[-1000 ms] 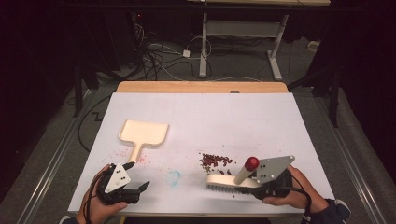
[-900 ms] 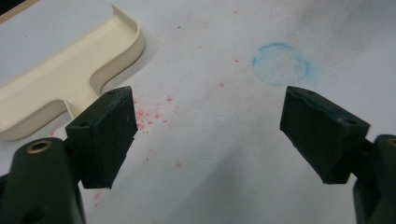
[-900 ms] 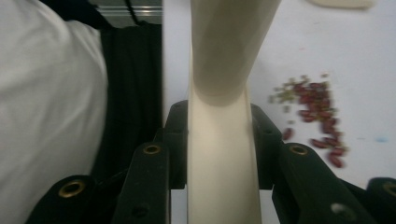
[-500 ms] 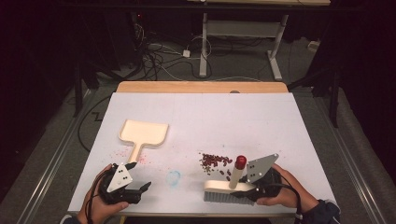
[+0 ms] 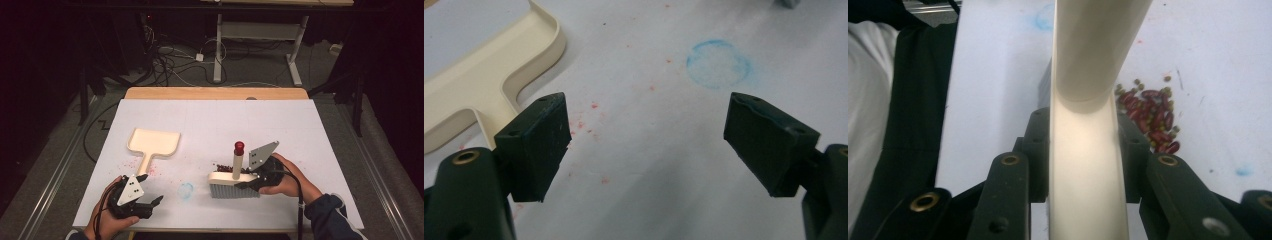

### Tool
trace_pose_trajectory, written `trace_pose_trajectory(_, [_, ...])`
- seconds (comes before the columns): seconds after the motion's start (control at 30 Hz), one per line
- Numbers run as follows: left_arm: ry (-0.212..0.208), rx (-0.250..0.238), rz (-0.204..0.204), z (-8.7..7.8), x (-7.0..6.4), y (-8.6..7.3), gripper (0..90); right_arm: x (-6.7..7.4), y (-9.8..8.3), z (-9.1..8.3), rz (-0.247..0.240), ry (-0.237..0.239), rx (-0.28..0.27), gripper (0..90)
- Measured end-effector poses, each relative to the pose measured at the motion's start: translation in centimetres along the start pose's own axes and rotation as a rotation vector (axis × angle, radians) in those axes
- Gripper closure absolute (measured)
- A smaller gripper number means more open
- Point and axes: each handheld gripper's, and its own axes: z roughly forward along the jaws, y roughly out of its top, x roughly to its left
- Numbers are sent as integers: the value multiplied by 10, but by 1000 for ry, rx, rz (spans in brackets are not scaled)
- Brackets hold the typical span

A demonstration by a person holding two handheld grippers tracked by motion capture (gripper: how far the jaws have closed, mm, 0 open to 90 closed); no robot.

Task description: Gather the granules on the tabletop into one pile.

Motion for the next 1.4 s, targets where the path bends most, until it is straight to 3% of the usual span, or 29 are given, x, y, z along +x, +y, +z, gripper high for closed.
trace_pose_trajectory(0.17, [-2,-2,-2,0,0,-1,181,-7,6,3,0,-19,-5,672])
trace_pose_trajectory(0.3, [-3,-5,-3,-1,0,-1,182,-7,11,0,0,-66,-3,673])
trace_pose_trajectory(0.43, [0,-10,-3,-3,0,-1,181,-2,11,-9,12,-75,-61,672])
trace_pose_trajectory(0.47, [4,-14,-3,-4,0,-1,181,1,11,-16,29,-113,-75,672])
trace_pose_trajectory(0.5, [4,-14,-3,-4,0,-1,181,1,11,-16,29,-113,-75,672])
trace_pose_trajectory(0.53, [5,-15,-4,-4,1,-1,181,3,11,-21,43,-142,-83,672])
trace_pose_trajectory(0.57, [6,-16,-4,-5,1,-1,181,6,9,-31,81,-202,-107,672])
trace_pose_trajectory(0.63, [14,-22,5,-6,2,0,181,10,5,-40,130,-274,-128,672])
trace_pose_trajectory(0.67, [10,-21,-5,-6,1,-1,181,12,3,-44,149,-315,-125,672])
trace_pose_trajectory(0.7, [10,-21,-5,-6,1,-1,181,12,3,-44,149,-315,-125,672])
trace_pose_trajectory(0.73, [10,-22,-5,-7,2,-1,181,17,-1,-50,198,-409,-115,672])
trace_pose_trajectory(0.77, [10,-22,-5,-7,2,-1,181,17,-1,-50,198,-409,-115,672])
trace_pose_trajectory(0.8, [10,-22,-4,-6,2,-1,181,20,-7,-52,251,-476,-99,672])
trace_pose_trajectory(0.83, [9,-21,-2,-6,2,-1,181,20,-7,-52,251,-476,-99,672])
trace_pose_trajectory(0.9, [8,-17,3,-6,1,-1,181,21,-15,-52,292,-522,-86,672])
trace_pose_trajectory(0.93, [11,-22,12,-5,2,0,181,21,-21,-49,348,-572,-71,672])
trace_pose_trajectory(1.07, [7,-23,16,-4,1,1,181,22,-28,-35,403,-638,-10,672])
trace_pose_trajectory(1.13, [7,-23,20,-4,1,2,181,24,-28,-28,405,-656,15,672])
trace_pose_trajectory(1.4, [5,-23,26,-4,1,3,181,37,-19,-3,403,-687,5,673])
